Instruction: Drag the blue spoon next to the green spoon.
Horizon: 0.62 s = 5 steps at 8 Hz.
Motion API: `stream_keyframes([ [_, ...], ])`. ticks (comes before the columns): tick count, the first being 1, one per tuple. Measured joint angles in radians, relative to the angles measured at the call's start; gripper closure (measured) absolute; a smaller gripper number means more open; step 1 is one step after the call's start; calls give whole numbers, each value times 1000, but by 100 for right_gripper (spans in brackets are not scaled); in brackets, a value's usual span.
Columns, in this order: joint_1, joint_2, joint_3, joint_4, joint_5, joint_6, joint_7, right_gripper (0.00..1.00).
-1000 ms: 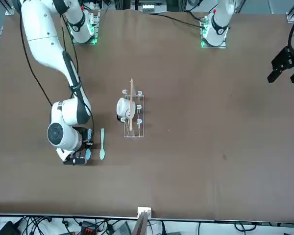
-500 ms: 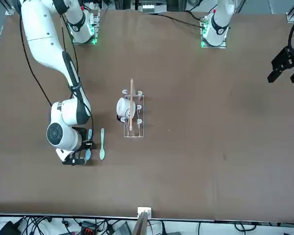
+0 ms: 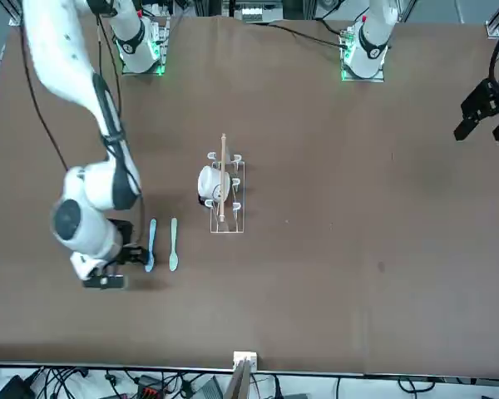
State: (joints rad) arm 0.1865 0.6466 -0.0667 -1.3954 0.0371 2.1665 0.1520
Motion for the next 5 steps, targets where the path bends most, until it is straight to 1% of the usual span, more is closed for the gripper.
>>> stream_keyframes([
  [1, -23, -79, -3, 7, 0, -75, 0, 0],
  [3, -104, -251, -9, 17, -1, -252, -3, 0],
  [4, -144, -340, -21, 18, -1, -347, -11, 0],
  [5, -171, -418, -43, 17, -2, -442, -38, 0],
])
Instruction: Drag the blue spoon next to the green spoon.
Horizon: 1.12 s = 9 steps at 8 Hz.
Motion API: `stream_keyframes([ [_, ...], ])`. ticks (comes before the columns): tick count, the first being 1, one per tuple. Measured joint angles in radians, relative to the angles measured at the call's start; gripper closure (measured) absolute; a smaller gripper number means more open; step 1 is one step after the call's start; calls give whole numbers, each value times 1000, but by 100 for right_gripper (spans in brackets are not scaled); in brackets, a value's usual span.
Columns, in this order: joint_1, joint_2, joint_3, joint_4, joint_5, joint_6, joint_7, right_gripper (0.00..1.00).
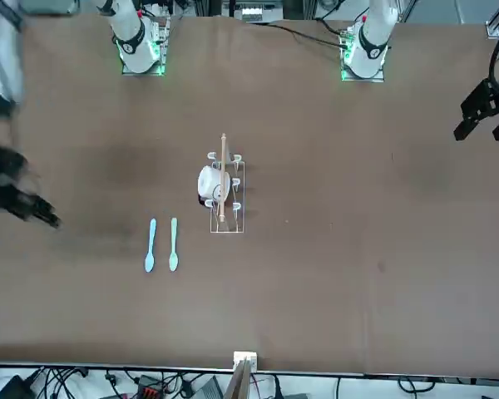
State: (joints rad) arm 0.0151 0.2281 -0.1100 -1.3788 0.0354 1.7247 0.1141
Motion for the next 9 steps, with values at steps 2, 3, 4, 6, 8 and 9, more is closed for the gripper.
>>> stream_keyframes([
  [2, -22, -119, -34, -31, -40, -189, -95, 0],
  [3, -23, -146, -34, -71, -52, -212, -101, 0],
  [4, -20, -155, -30, -117, -52, -202, -102, 0],
  [6, 3, -160, -16, -164, -52, -188, -102, 0],
  [8, 19, -165, -12, -164, -52, -188, -102, 0],
  [9, 23, -167, -11, -160, -52, -188, -102, 0],
])
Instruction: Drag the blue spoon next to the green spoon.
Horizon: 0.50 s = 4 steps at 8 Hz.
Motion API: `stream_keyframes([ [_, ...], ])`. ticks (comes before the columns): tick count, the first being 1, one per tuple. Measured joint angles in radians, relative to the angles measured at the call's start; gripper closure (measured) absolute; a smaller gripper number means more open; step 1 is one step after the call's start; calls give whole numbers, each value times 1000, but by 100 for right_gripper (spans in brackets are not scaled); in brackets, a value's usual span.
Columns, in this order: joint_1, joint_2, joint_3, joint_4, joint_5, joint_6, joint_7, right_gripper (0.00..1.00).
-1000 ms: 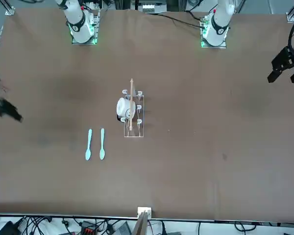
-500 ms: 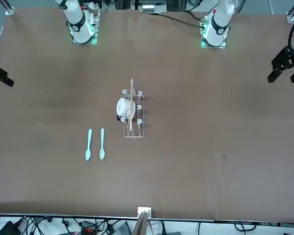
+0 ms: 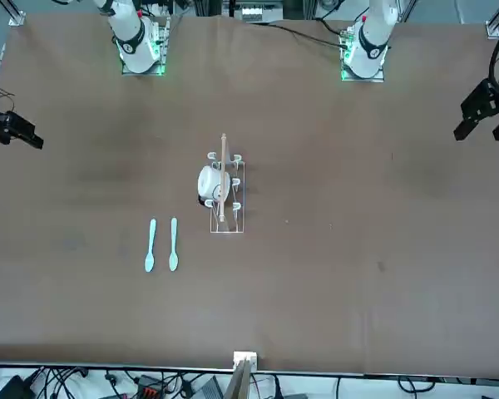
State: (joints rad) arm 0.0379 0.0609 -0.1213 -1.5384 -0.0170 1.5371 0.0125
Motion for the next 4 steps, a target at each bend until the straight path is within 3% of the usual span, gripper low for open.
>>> stream_keyframes([
  [4, 1, 13, 0, 25, -1, -20, -12, 0],
])
